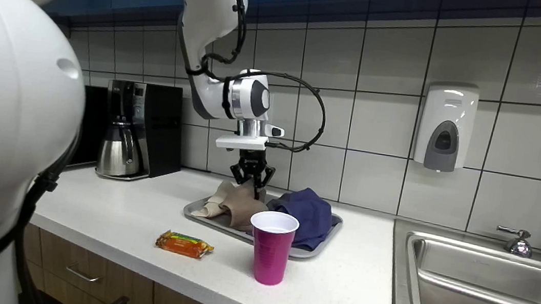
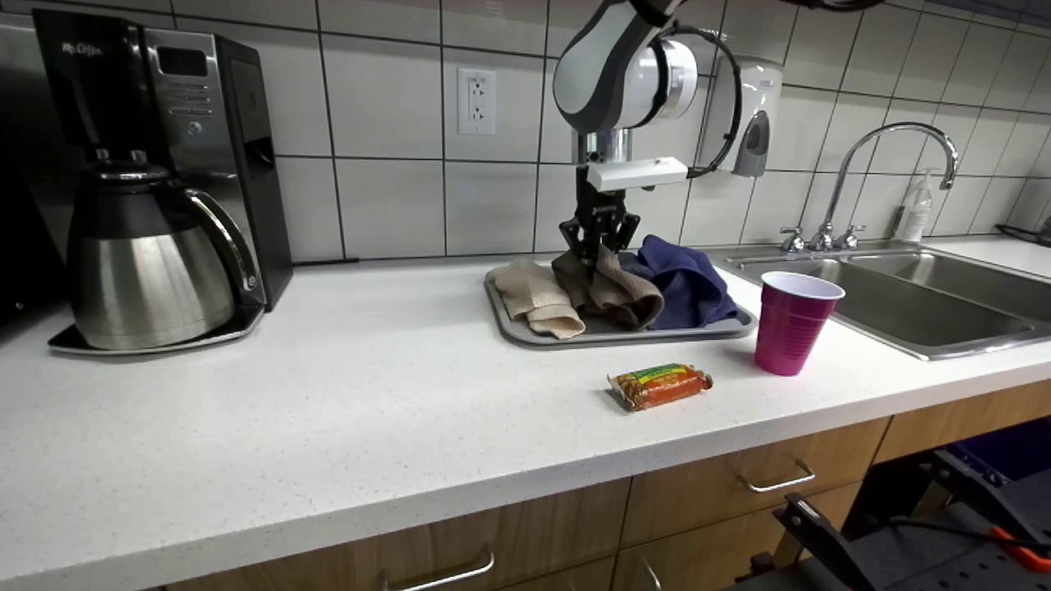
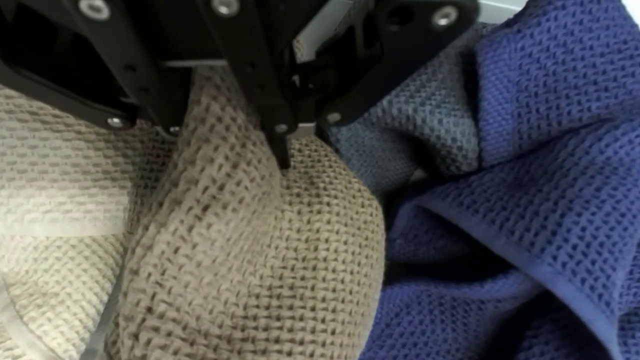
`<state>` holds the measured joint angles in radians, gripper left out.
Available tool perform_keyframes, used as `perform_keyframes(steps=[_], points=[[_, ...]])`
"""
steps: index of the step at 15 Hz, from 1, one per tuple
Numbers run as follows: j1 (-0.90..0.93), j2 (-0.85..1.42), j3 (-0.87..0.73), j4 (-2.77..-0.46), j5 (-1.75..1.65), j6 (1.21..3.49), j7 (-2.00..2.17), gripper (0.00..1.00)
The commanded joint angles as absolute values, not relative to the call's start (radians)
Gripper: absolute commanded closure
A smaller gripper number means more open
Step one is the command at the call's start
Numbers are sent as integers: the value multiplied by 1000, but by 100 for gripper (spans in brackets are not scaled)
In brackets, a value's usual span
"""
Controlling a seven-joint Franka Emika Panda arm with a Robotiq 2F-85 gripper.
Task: Put the towels on the tray.
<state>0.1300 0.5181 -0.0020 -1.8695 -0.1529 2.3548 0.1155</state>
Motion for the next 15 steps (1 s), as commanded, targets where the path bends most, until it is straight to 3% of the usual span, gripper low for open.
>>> perform_keyframes(steps=[1, 5, 7, 15], points=[[119, 486, 24, -1863, -107, 2321, 105, 40], [124, 403, 43, -1904, -85, 2297, 83, 10], [123, 363, 52, -1922, -82, 2288, 75, 0], [122, 220, 60, -2014, -87, 2268, 73, 0]])
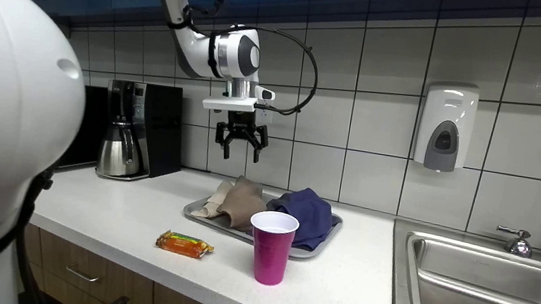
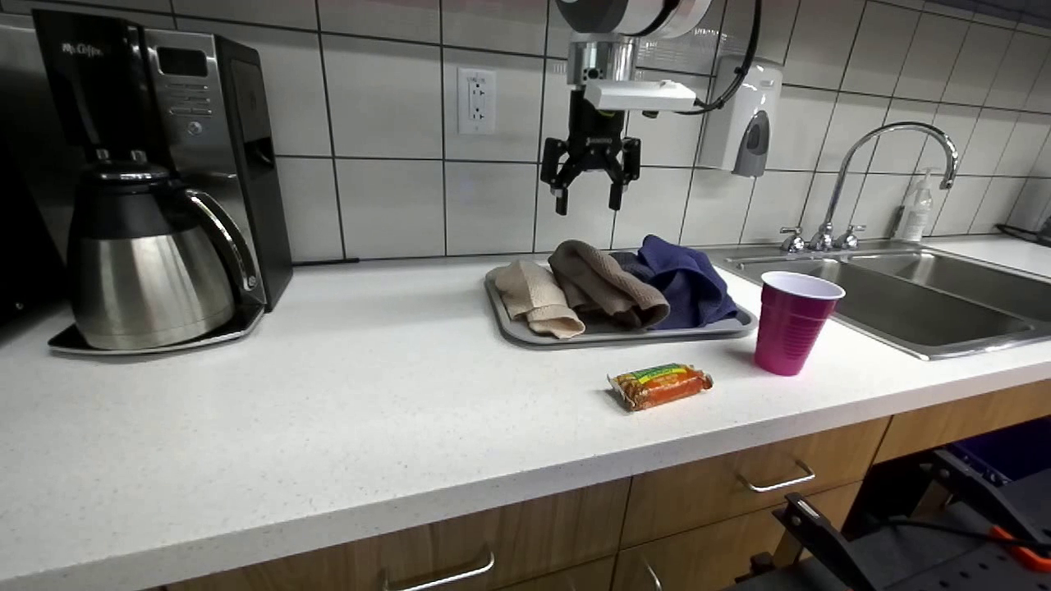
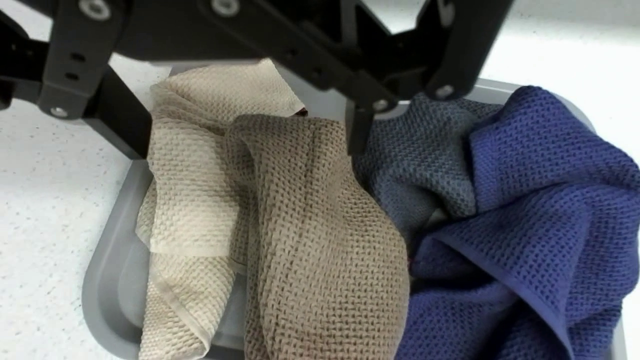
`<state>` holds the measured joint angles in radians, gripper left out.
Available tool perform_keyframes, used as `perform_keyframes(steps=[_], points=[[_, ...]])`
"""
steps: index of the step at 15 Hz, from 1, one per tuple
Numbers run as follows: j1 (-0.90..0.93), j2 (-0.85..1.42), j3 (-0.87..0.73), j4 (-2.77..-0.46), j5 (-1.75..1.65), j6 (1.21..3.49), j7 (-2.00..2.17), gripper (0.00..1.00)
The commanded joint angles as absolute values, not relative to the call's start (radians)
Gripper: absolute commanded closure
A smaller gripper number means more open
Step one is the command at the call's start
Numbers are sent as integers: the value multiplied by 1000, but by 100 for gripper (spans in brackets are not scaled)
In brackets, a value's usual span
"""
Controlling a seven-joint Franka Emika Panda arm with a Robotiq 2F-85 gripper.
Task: Put the towels on the tray.
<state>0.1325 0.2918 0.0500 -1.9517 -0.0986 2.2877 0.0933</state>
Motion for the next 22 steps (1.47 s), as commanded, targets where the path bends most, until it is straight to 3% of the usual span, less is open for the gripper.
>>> perform_keyframes(steps=[1, 13, 22], points=[[122, 211, 61, -2021, -85, 2266, 73, 0], [118, 75, 65, -2196, -56, 2304, 76, 0], [120, -75, 70, -2410, -91, 2458, 93, 0]])
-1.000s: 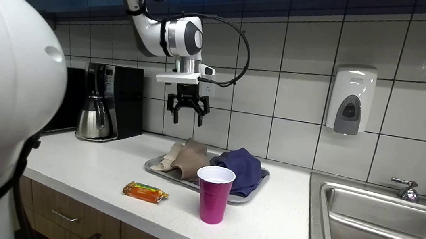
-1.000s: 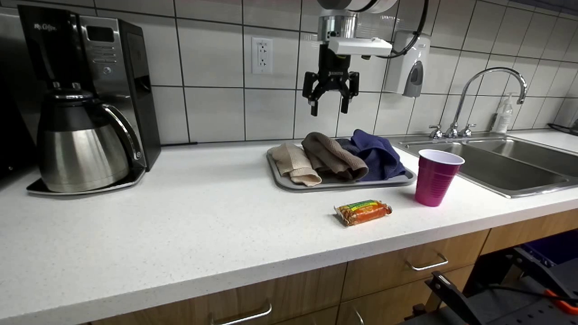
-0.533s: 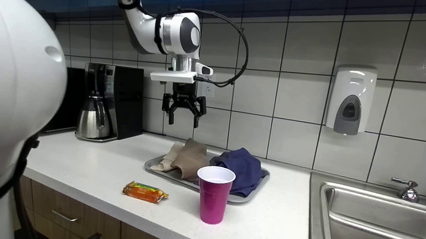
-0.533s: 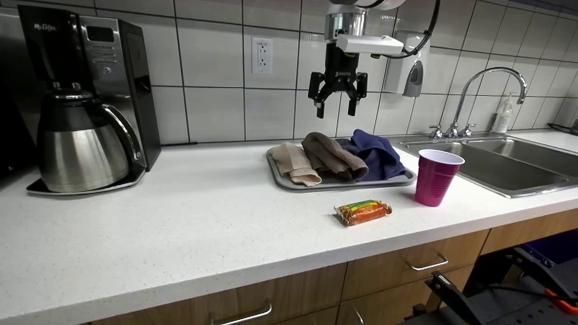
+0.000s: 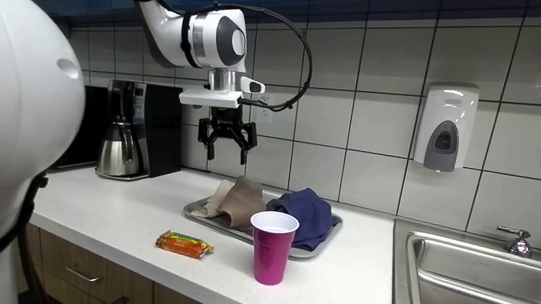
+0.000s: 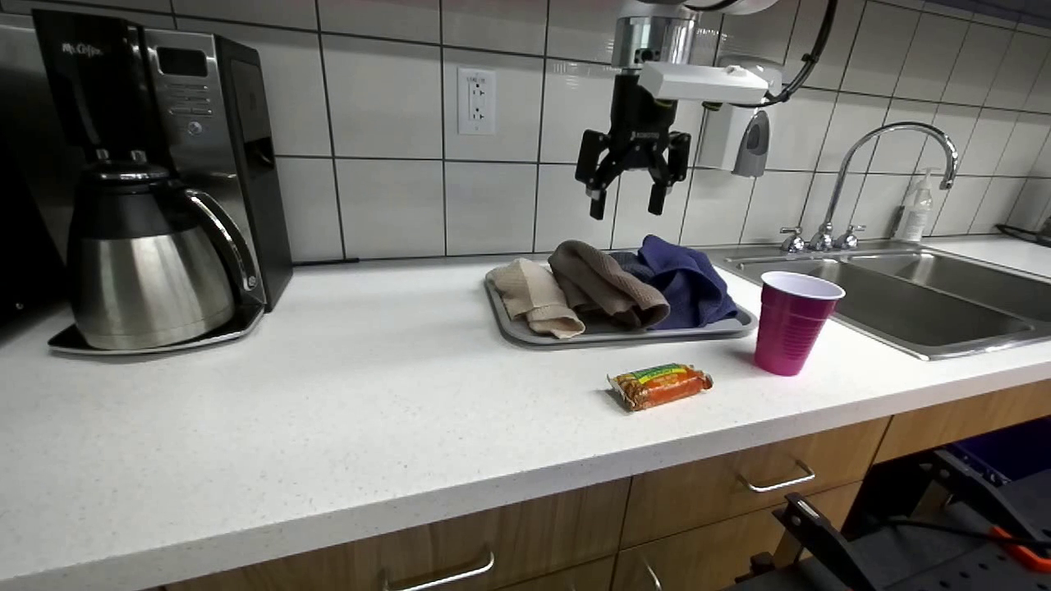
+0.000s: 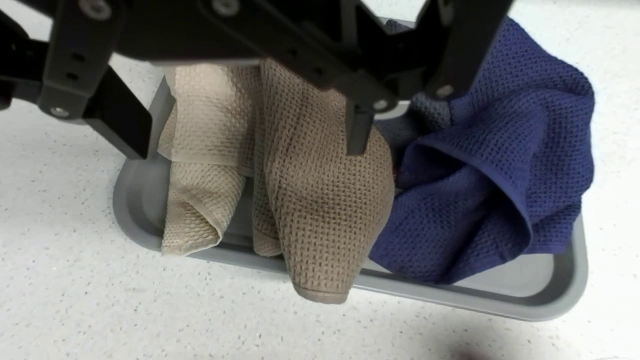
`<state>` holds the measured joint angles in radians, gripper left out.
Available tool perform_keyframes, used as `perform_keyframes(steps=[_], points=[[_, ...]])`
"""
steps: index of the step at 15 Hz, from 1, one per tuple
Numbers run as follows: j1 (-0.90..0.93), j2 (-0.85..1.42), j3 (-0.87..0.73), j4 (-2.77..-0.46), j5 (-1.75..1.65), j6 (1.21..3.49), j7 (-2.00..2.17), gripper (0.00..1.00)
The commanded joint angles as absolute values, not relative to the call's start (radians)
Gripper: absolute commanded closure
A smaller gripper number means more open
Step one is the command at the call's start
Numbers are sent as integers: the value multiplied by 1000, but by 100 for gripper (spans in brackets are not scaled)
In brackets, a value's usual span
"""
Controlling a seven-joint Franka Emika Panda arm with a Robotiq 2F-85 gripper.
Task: Put the towels on the tray.
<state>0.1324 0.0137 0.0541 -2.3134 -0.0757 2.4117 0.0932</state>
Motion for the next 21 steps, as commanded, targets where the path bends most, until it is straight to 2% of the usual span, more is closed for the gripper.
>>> perform_keyframes(steps=[1, 15, 21], points=[[120, -93, 72, -2432, -90, 2467, 92, 0], [142, -371, 94, -2595, -2, 2334, 21, 0], [134, -360, 98, -2584, 12, 2339, 29, 0]])
